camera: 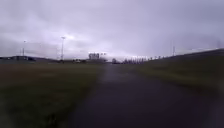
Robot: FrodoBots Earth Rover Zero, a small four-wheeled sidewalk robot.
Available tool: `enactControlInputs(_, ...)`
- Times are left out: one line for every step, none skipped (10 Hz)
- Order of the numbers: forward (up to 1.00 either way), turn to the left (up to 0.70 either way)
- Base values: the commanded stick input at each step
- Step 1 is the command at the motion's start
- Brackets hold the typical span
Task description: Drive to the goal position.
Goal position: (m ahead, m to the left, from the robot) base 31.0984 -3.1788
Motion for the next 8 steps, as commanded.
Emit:
enactControlInputs(1.00,-0.20)
enactControlInputs(1.00,-0.27)
enactControlInputs(1.00,-0.22)
enactControlInputs(1.00,-0.22)
enactControlInputs(1.00,-0.22)
enactControlInputs(1.00,-0.02)
enactControlInputs(1.00,-0.01)
enactControlInputs(1.00,0.00)
